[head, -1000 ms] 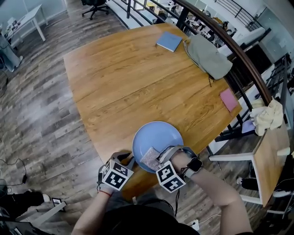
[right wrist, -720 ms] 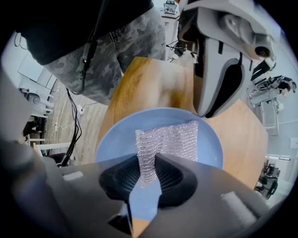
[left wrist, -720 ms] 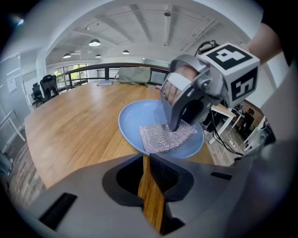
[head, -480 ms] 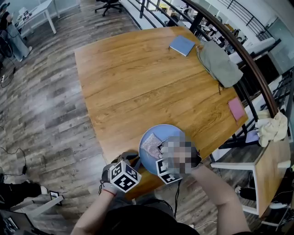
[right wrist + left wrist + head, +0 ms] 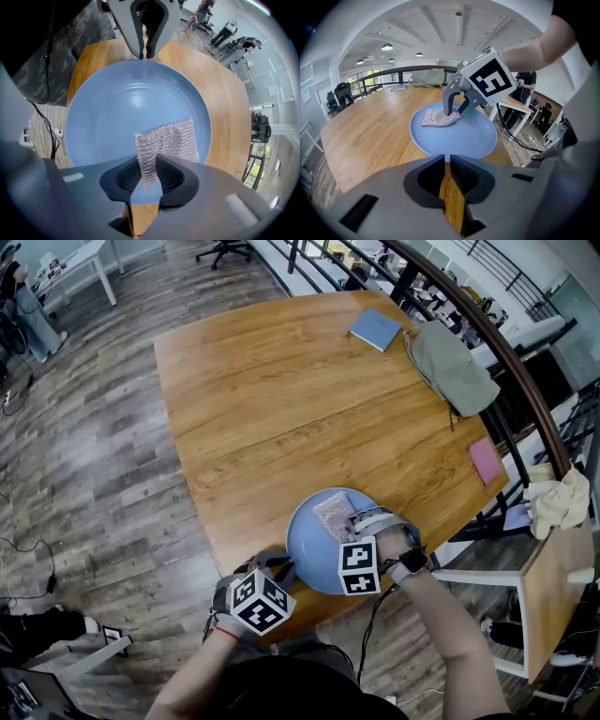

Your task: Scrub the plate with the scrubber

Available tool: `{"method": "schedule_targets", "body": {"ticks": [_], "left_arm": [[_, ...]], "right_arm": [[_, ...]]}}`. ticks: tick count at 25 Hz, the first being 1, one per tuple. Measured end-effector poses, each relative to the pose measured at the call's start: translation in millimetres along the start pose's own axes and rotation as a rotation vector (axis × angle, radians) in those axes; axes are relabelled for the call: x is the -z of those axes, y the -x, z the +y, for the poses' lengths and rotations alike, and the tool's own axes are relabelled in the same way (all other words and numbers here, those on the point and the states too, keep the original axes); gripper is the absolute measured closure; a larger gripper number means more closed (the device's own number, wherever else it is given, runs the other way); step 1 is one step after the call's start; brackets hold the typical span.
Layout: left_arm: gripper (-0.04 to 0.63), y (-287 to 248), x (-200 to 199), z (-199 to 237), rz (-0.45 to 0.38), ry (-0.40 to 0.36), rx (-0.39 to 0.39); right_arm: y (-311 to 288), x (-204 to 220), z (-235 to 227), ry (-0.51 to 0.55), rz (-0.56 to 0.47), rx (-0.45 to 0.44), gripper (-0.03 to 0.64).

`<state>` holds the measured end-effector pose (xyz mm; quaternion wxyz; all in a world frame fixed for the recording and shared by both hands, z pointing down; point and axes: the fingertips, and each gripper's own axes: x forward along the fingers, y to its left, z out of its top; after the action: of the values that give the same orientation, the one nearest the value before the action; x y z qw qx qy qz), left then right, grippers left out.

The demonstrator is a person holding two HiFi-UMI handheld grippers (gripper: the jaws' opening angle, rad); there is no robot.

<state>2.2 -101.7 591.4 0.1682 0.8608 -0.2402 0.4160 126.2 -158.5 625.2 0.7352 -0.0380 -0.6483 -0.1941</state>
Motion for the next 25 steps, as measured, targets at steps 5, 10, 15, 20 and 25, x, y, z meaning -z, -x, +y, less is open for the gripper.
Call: {"method": "schedule_targets", "body": {"ticks": [5,10,15,20,25], "left_arm": [[0.56,-2,2,-4,0.006,0.0,-0.002],[0.56,-1,2,-4,0.007,0.001,-0.011],[0.568,-1,2,-4,0.008,-0.003,-0.015],[0.568,0,1,-4,0.011,-0.008,-0.015],[0.591,-1,1,-7,0.02,-0.026,-0.018]], "right_arm": [[1,22,22,-0.104,0.029,-0.032,0.52],[10,31,57,-0.131,0.035,-0.098,0.518],[21,9,90,-0.072,0.001,-0.172,0.518],[31,-22,106,0.004,-0.04,-0.275,0.517],[35,-45,104,0.109,-0.081,-0.307,0.517]]}}
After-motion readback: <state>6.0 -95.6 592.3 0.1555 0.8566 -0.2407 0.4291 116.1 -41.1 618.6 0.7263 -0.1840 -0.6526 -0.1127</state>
